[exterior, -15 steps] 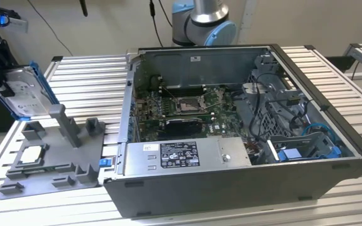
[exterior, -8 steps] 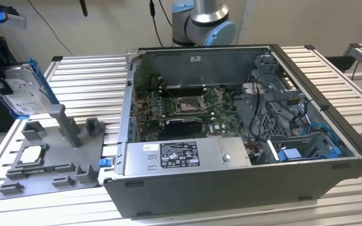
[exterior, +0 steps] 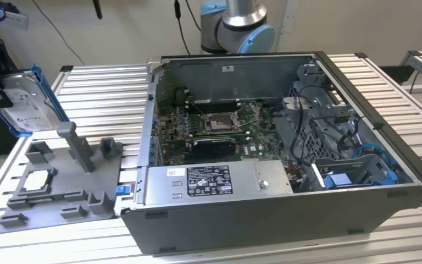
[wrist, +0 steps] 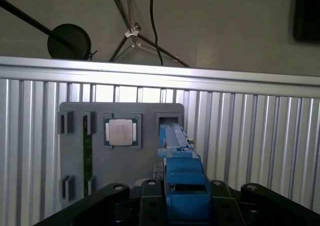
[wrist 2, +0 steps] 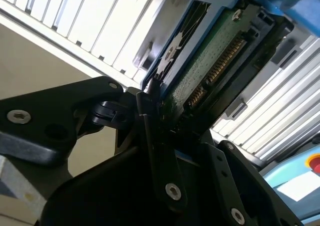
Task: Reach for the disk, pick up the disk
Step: 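Pick up the disk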
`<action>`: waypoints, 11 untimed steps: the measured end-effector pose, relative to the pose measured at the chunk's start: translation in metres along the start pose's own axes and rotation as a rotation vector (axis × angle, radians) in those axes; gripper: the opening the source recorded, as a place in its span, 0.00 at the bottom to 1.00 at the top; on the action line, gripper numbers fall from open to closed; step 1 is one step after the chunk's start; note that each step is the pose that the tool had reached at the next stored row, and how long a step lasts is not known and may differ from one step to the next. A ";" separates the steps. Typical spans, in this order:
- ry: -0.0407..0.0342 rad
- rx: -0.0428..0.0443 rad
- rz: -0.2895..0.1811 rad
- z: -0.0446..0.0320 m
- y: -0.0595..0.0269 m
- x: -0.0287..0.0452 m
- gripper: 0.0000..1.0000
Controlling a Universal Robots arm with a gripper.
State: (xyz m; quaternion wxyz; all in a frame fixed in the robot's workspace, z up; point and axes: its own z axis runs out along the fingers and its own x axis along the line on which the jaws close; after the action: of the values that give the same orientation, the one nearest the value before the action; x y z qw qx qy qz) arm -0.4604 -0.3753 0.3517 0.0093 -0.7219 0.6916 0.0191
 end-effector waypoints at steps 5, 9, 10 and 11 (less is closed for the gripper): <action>0.0000 0.0000 0.000 -0.0021 0.0000 -0.0001 0.00; 0.0000 -0.0001 0.000 -0.0035 0.0000 -0.0001 0.00; 0.0001 -0.0001 0.000 -0.0039 0.0001 -0.0002 0.00; 0.0001 -0.0002 0.000 -0.0043 0.0000 -0.0002 0.00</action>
State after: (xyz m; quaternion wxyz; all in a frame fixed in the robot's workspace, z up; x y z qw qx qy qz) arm -0.4604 -0.3753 0.3560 0.0092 -0.7219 0.6916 0.0191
